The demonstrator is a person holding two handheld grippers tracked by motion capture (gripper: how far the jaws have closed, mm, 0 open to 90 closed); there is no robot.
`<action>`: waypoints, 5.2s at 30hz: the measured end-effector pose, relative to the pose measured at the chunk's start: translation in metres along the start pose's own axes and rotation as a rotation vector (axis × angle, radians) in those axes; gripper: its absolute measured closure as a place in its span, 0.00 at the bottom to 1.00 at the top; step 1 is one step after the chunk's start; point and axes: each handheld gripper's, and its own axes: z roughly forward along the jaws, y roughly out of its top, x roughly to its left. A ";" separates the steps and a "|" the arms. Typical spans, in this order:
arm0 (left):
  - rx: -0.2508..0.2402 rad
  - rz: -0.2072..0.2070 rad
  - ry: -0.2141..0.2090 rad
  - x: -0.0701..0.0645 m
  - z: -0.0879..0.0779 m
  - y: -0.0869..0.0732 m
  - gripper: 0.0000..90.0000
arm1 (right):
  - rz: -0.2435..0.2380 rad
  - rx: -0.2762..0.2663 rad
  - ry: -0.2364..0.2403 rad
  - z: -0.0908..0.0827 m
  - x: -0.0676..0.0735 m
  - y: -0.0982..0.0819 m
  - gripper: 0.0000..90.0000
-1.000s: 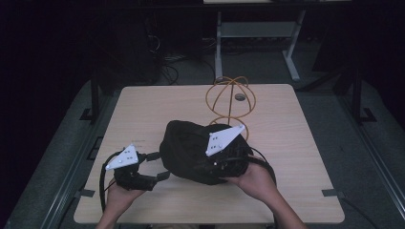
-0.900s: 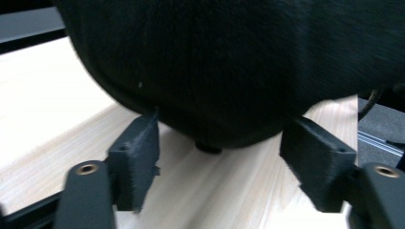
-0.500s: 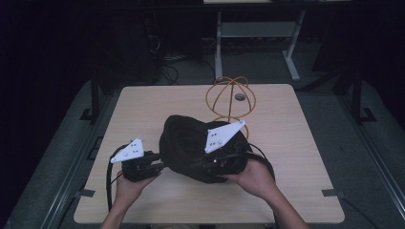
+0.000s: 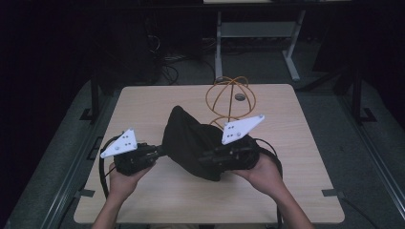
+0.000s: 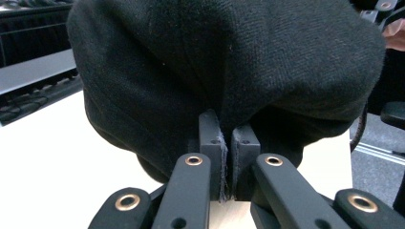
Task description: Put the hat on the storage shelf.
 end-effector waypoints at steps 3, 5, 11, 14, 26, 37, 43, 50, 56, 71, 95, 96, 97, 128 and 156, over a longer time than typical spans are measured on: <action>0.006 0.015 0.016 0.002 -0.003 0.009 0.96 | 0.017 -0.024 0.015 -0.001 -0.006 0.000 0.89; 0.013 0.027 0.022 0.004 -0.006 0.017 0.96 | 0.025 -0.035 0.020 -0.001 -0.008 -0.001 0.88; 0.004 0.041 0.030 0.005 -0.008 0.040 0.97 | 0.058 -0.083 0.059 -0.004 -0.015 -0.007 0.85; -0.007 0.032 0.025 0.007 -0.007 0.049 0.98 | 0.069 -0.102 0.067 -0.005 -0.017 -0.009 0.85; 0.028 0.054 0.016 0.012 0.001 0.065 0.98 | 0.096 -0.131 0.033 -0.013 -0.026 -0.013 0.71; 0.046 0.062 0.026 0.020 -0.001 0.072 0.98 | 0.184 -0.162 -0.077 -0.038 -0.038 -0.048 0.43; 0.038 0.049 0.032 0.029 -0.001 0.076 0.98 | 0.224 -0.118 -0.133 -0.049 -0.043 -0.082 0.39; 0.067 0.044 0.025 0.039 0.004 0.084 0.99 | 0.283 -0.099 -0.201 -0.063 -0.048 -0.117 0.39; 0.065 0.033 0.010 0.049 0.007 0.092 0.99 | 0.319 -0.081 -0.250 -0.070 -0.052 -0.142 0.39; 0.061 0.054 0.016 0.064 0.018 0.131 0.99 | 0.390 -0.030 -0.333 -0.081 -0.064 -0.170 0.37; 0.096 0.089 -0.033 0.081 0.083 0.203 0.99 | 0.417 -0.061 -0.420 -0.104 -0.070 -0.191 0.33; 0.092 0.092 -0.036 0.082 0.086 0.206 0.99 | 0.417 -0.064 -0.422 -0.104 -0.070 -0.191 0.33; 0.089 0.092 -0.037 0.082 0.088 0.209 0.99 | 0.413 -0.066 -0.426 -0.105 -0.070 -0.191 0.33; 0.268 0.141 -0.012 0.086 0.208 0.232 0.99 | 0.436 -0.116 -0.459 -0.117 -0.070 -0.202 0.32; 0.403 0.134 -0.003 0.075 0.224 0.223 0.59 | 0.436 -0.071 -0.450 -0.107 -0.071 -0.204 0.31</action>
